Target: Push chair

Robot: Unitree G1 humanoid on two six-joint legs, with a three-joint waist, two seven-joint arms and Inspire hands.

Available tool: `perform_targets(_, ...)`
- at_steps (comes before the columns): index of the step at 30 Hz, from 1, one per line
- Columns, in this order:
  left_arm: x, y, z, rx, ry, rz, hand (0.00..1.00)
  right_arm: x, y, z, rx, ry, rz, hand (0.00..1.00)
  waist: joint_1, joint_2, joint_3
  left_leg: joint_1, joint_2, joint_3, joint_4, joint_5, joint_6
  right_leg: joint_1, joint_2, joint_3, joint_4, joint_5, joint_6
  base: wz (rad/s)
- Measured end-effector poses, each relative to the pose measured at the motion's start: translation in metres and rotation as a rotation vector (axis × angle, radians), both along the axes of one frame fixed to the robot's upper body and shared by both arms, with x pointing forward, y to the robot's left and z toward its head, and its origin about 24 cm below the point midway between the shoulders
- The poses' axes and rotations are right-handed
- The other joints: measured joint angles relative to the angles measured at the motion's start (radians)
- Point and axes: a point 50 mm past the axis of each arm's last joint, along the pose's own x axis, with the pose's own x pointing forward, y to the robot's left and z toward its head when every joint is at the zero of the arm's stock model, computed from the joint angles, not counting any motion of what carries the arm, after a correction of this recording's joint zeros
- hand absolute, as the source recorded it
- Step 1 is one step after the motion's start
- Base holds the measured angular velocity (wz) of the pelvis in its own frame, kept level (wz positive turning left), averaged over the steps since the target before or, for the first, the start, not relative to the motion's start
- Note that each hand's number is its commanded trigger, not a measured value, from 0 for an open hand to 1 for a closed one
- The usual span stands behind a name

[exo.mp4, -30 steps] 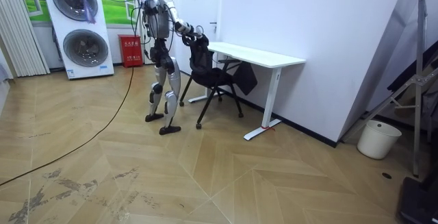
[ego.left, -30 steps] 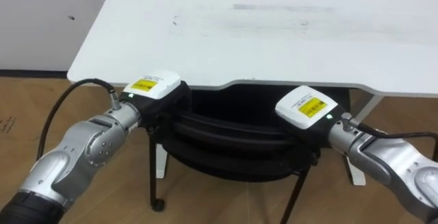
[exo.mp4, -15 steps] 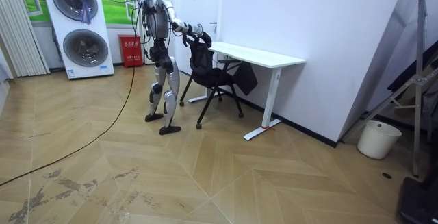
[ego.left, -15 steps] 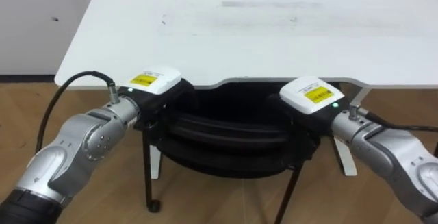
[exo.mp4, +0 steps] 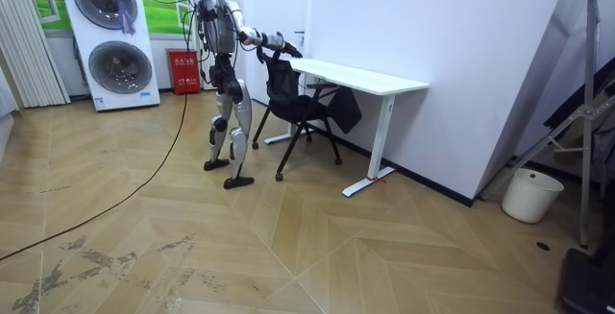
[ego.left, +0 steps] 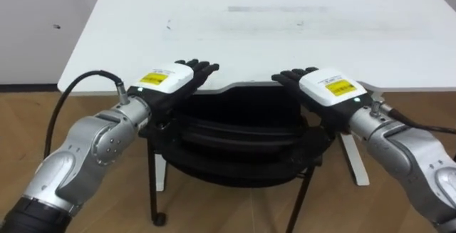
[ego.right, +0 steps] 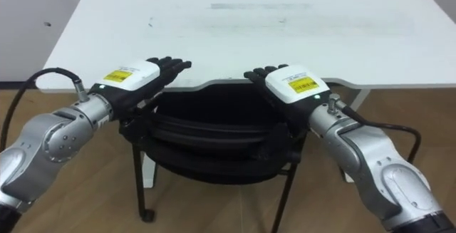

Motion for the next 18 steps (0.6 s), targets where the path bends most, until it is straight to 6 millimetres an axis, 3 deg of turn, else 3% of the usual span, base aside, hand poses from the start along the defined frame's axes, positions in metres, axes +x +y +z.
perform_targets(6,0.0,0.001,0.009,0.065,-0.06,-0.019,0.0,0.0,-0.004,0.014,-0.015,-0.027,0.03,0.0,0.009,0.0,-0.0001,-0.01,0.004,0.0,0.001,0.001,0.001,-0.001,0.006,0.001,-0.016,0.017,-0.001,-0.02)
perform_targets(9,-0.003,0.016,0.033,0.155,-0.14,-0.087,0.0,-0.004,-0.014,0.05,-0.021,-0.135,0.092,0.0,0.019,0.003,0.0014,-0.014,0.021,0.006,0.002,0.001,0.001,0.009,0.026,0.015,-0.059,0.047,-0.008,-0.12)
perform_targets(11,-0.005,0.03,0.06,0.201,-0.238,-0.093,0.0,-0.004,-0.036,0.087,0.057,-0.314,0.015,0.0,0.025,0.005,0.0024,-0.013,0.027,0.004,0.001,0.001,0.0,0.019,0.032,0.013,-0.073,0.056,-0.01,0.01)
perform_targets(12,-0.005,0.045,0.088,0.166,-0.388,-0.034,0.0,-0.008,-0.056,0.116,0.121,-0.469,-0.051,0.0,0.03,0.006,0.0033,-0.008,0.027,0.004,0.001,0.001,0.0,0.024,0.032,0.013,-0.073,0.055,-0.01,0.0)
perform_targets(13,-0.006,0.054,0.103,0.138,-0.478,0.011,0.0,-0.01,-0.065,0.129,0.156,-0.544,-0.078,0.0,0.03,0.007,0.0038,-0.005,0.027,0.004,0.001,0.001,0.0,0.028,0.032,0.013,-0.075,0.055,-0.009,0.0)
perform_targets(14,-0.014,0.077,0.139,0.078,-0.68,0.114,0.0,-0.018,-0.084,0.153,0.24,-0.698,-0.137,0.0,0.026,0.007,0.0036,0.001,0.027,0.006,0.0,0.001,0.0,0.032,0.032,0.015,-0.08,0.054,-0.008,0.0)
perform_targets(15,-0.027,0.102,0.17,0.041,-0.877,0.216,0.0,-0.03,-0.1,0.172,0.286,-0.84,-0.193,0.0,0.01,0.005,0.0036,0.01,0.025,0.007,-0.009,0.001,0.0,0.034,0.031,0.016,-0.089,0.051,-0.004,-0.05)
perform_targets(16,-0.043,0.126,0.192,0.014,-1.042,0.321,0.0,-0.044,-0.116,0.186,0.315,-0.959,-0.254,0.0,0.003,0.008,-0.002,0.02,0.023,0.013,-0.022,0.001,0.0,0.036,0.031,0.021,-0.089,0.048,-0.001,-0.08)
perform_targets(18,-0.074,0.158,0.208,-0.013,-1.253,0.474,0.0,-0.066,-0.137,0.2,0.345,-1.107,-0.327,0.0,-0.017,0.015,-0.0115,0.033,0.02,0.026,-0.038,0.0,0.001,0.046,0.03,0.027,-0.087,0.048,0.0,-0.14)
